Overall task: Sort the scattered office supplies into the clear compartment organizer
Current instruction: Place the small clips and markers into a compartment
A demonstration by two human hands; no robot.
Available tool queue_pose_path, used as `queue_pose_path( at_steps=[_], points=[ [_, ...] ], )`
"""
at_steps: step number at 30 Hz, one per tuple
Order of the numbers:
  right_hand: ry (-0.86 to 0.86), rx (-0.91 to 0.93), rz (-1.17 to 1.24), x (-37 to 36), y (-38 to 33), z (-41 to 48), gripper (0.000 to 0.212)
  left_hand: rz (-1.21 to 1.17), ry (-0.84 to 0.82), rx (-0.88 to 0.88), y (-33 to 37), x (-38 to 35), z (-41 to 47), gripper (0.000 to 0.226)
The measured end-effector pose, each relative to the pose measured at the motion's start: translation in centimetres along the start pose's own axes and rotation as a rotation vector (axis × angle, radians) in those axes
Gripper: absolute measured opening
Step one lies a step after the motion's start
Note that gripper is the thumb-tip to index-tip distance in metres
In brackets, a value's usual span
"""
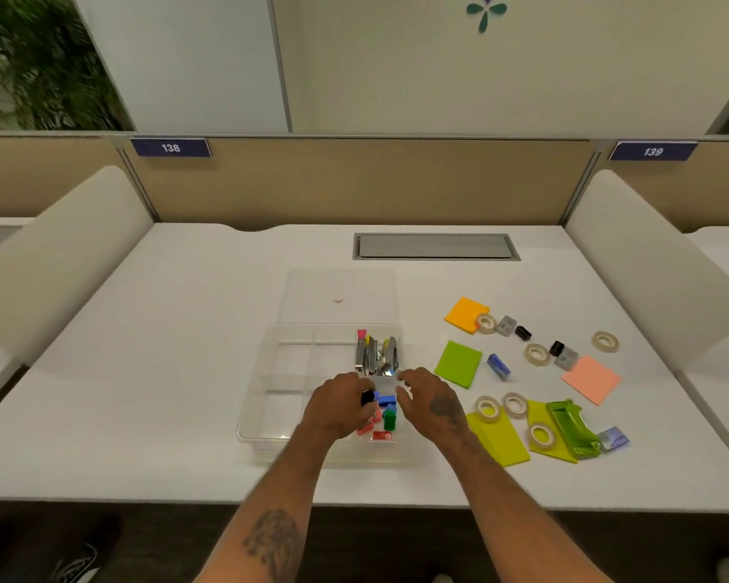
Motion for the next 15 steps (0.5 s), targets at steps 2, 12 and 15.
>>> queue_pose_path(
  at_steps=[2, 12, 15],
  points=[
    [0.047, -0.001, -0.008, 0.8, 0.2, -0.1, 0.029, 0.016, -0.001, 0.010, -0.3, -0.2, 0.0, 0.041],
    [0.152, -0.138, -0.001, 3.6, 5.3, -1.1, 0.029, 0.064, 0.015, -0.096, 2.5, -0.9, 2.6, 0.057],
    [0.164, -0.175, -0.008, 4.5, 7.9, -1.3, 0.032, 0.071, 0.005, -0.137, 4.9, -1.4, 4.2, 0.057]
  ],
)
Point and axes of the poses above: each hand's wrist, its own z-axis towards the middle knuckle, its own x-axis out of the back of the hand, y = z × x, the point moved 10 cm from there along z, towards the middle knuckle, and after that the axes turned 4 degrees about z, right-handed, at the moved point
